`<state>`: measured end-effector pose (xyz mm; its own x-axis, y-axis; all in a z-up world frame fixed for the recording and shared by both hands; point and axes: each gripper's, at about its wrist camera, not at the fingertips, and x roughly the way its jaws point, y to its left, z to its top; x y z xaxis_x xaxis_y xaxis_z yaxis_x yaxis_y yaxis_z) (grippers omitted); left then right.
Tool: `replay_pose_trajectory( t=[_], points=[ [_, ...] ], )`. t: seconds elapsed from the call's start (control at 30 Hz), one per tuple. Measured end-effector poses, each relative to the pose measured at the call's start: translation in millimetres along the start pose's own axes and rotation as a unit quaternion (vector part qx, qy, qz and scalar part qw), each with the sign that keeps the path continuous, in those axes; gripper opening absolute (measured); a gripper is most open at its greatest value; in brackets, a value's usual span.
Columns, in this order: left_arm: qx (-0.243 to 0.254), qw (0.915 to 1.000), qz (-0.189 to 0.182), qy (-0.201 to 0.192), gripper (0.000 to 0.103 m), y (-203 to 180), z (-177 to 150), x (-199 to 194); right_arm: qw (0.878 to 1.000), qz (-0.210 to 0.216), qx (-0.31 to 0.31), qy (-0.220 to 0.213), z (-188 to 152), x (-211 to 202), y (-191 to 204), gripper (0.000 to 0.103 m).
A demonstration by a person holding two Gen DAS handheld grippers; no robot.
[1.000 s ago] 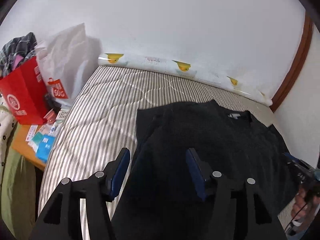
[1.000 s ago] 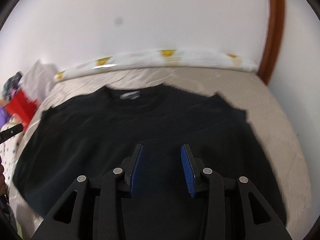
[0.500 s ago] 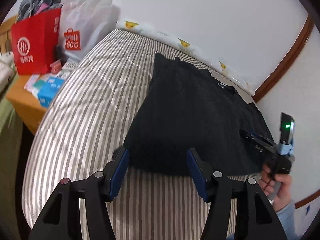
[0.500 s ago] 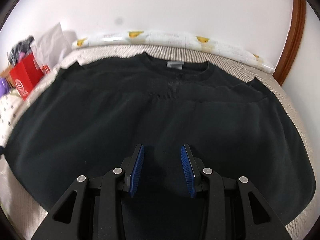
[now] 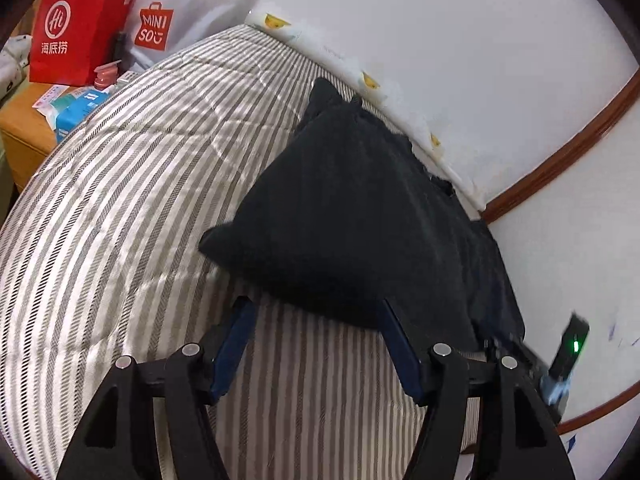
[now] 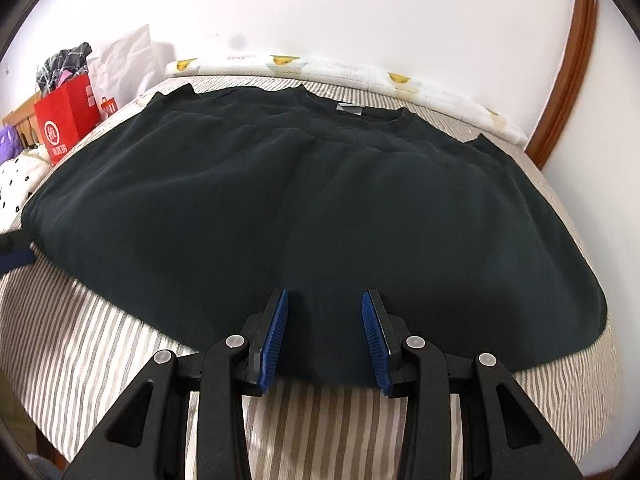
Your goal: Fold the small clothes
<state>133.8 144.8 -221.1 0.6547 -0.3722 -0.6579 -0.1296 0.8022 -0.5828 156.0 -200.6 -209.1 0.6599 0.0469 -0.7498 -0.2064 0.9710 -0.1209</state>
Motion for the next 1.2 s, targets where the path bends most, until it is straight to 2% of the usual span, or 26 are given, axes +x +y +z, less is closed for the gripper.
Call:
replay_pose_trajectory(
  t=[0.17,0.23,0.33,0.37,0.43,0.47,0.5,0.6,0.73,0.9,1.0,1.1,1.2],
  points=[
    [-0.023,0.9994,-0.019,-0.015,0.063,2.5,4.4,5.5,1.0,0.011,-0.006,0.008,-17.0,-10.6,-1.0,0.038],
    [-0.023,0.9995,-0.013,-0.017,0.063,-0.8,7.6,8.3,1.0,0.021,0.003,0.007,-21.0,-16.2,-6.4,0.038],
    [-0.018,0.9997,0.009,-0.016,0.06,-8.3,13.0,13.8,0.999,0.035,0.031,-0.02,-23.3,-32.3,-21.8,0.039],
    [-0.019,0.9994,0.022,-0.018,0.057,-10.9,14.3,15.6,0.999,0.037,0.033,-0.021,-22.4,-35.1,-27.2,0.039],
    [-0.024,0.9988,0.04,-0.018,0.034,-13.3,16.3,18.2,0.999,0.024,0.04,-0.026,-20.8,-38.0,-39.1,0.039],
    [-0.024,0.9984,0.047,-0.019,0.03,-16.4,17.7,18.6,0.998,0.019,0.046,-0.029,-20.5,-39.2,-47.2,0.039],
    [-0.02,0.9981,0.053,-0.026,0.021,-20.6,19.5,17.1,0.998,0.019,0.053,-0.03,-20.9,-40.1,-55.9,0.039],
    [0.018,0.9967,0.066,-0.044,0.014,-45.0,25.8,8.6,0.996,0.02,0.078,-0.033,-24.9,-42.6,-79.8,0.039],
    [0.057,0.9935,0.08,-0.058,0.013,-87.5,35.7,-2.0,0.991,0.029,0.114,-0.058,-29.1,-54.1,-111.1,0.039],
    [0.103,0.9903,0.046,-0.081,0.012,-153.9,43.3,-9.2,0.988,0.025,0.129,-0.087,-31.5,-73.8,-139.5,0.041],
    [0.149,0.9861,0.015,-0.073,0.012,-202.3,39.2,0.7,0.988,0.003,0.128,-0.09,-37.7,-81.4,-155.8,0.042],
    [0.209,0.9772,-0.018,-0.036,0.012,-252.0,21.7,26.7,0.986,-0.015,0.143,-0.089,-48.0,-85.8,-174.7,0.042],
    [0.231,0.9716,-0.046,0.019,0.012,-279.4,2.0,63.5,0.982,-0.02,0.168,-0.083,-59.9,-87.9,-193.6,0.042]
  ],
)
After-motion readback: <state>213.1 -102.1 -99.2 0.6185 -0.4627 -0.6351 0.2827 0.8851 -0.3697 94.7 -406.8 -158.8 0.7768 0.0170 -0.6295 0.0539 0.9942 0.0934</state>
